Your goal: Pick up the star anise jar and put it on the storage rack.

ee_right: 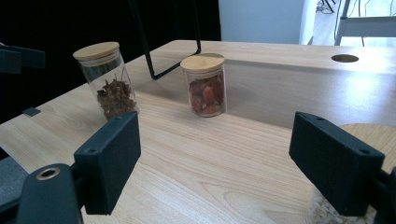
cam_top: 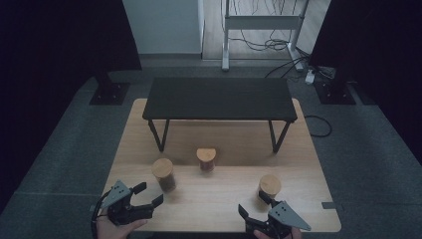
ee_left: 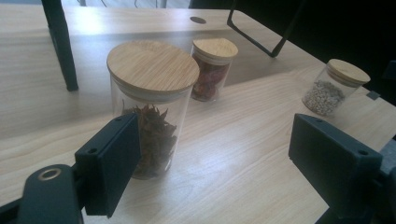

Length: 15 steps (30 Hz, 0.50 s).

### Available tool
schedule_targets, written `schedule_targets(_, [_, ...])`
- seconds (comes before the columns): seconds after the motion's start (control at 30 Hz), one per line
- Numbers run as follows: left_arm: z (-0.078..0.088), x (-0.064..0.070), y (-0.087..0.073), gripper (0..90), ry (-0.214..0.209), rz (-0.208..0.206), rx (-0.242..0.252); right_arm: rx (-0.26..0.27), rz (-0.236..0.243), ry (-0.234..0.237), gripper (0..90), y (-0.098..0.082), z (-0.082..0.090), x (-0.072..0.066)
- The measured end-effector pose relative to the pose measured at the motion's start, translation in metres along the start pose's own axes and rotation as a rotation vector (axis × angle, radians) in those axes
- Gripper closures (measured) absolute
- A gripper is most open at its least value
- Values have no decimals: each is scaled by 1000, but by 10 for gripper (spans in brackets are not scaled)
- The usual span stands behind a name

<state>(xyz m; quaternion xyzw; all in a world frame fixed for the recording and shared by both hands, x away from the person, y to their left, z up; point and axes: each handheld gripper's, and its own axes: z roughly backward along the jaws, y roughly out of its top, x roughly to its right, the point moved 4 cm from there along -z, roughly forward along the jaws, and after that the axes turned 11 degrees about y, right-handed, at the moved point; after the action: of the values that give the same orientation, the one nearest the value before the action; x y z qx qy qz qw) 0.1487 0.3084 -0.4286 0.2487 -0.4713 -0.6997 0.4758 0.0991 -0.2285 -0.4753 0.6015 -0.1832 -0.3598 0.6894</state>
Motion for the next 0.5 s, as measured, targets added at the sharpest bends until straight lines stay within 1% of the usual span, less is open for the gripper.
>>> schedule_targets(0.07, [0,2,0,163,11,-13,-2,1,1,-3,162,0,1,-1])
schedule_targets(0.37, [-4,5,0,156,30,-30,-15,-7,-2,-9,164,0,0,-2])
schedule_targets(0.5, [-7,6,0,149,46,-41,-23,-9,-7,2,164,-1,-1,-1])
